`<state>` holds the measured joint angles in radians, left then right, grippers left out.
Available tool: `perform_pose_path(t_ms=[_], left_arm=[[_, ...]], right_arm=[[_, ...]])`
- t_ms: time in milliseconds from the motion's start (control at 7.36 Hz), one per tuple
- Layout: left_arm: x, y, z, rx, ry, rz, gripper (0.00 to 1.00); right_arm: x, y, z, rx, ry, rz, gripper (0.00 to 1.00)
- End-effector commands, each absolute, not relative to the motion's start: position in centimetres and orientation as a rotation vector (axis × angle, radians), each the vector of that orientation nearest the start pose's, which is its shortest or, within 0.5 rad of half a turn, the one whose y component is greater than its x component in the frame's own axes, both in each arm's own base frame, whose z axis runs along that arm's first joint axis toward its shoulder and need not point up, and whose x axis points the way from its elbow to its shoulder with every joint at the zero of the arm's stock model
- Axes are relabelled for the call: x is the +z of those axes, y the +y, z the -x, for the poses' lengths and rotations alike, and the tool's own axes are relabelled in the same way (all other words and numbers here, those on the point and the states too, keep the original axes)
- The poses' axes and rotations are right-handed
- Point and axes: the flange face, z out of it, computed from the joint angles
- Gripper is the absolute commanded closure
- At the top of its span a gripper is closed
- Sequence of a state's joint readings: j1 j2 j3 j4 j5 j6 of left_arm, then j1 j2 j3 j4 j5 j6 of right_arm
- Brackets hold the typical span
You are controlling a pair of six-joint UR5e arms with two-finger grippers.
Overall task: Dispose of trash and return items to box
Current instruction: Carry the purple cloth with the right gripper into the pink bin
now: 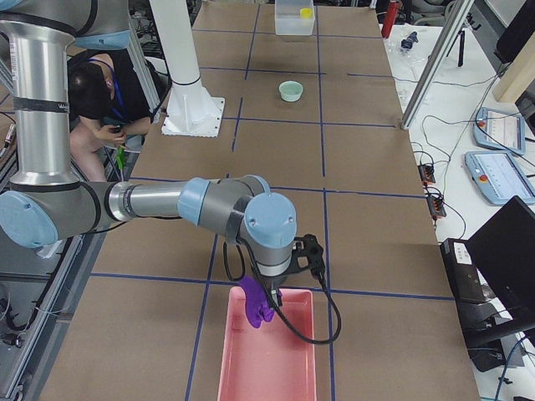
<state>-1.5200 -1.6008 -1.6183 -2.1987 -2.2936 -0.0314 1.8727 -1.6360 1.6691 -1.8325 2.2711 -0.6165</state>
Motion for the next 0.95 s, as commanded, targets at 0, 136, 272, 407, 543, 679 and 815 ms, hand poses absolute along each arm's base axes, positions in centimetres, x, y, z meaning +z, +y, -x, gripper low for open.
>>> perform_pose_path(t_ms=[0, 136, 272, 407, 543, 679, 815], left_arm=[[54.1, -53.1, 3.6, 0.269, 0.728, -0.651, 0.0], [52.8, -53.2, 2.4, 0.216, 0.76, -0.628, 0.0], [48.9, -52.8, -2.5, 0.15, 0.844, -0.586, 0.0], [46.1, -51.9, -6.5, 0.122, 0.909, -0.545, 0.0], [42.8, -50.8, -10.3, 0.079, 0.95, -0.511, 0.0], [40.1, -49.3, -15.3, 0.02, 0.976, -0.466, 0.0], [37.0, -48.2, -21.2, -0.038, 1.033, -0.411, 0.0]], right_arm=[[68.9, -41.2, -19.9, -0.207, -0.705, -0.15, 0.0], [67.9, -41.9, -19.8, -0.163, -0.707, -0.147, 0.0], [64.4, -43.4, -17.8, -0.109, -0.7, -0.148, 0.0], [62.0, -44.4, -15.8, -0.073, -0.699, -0.143, 0.0], [60.6, -45.0, -14.2, -0.069, -0.699, -0.144, 0.0], [60.2, -45.7, -12.9, -0.097, -0.707, -0.169, 0.0], [59.8, -46.1, -12.2, -0.078, -0.718, -0.179, 0.0]])
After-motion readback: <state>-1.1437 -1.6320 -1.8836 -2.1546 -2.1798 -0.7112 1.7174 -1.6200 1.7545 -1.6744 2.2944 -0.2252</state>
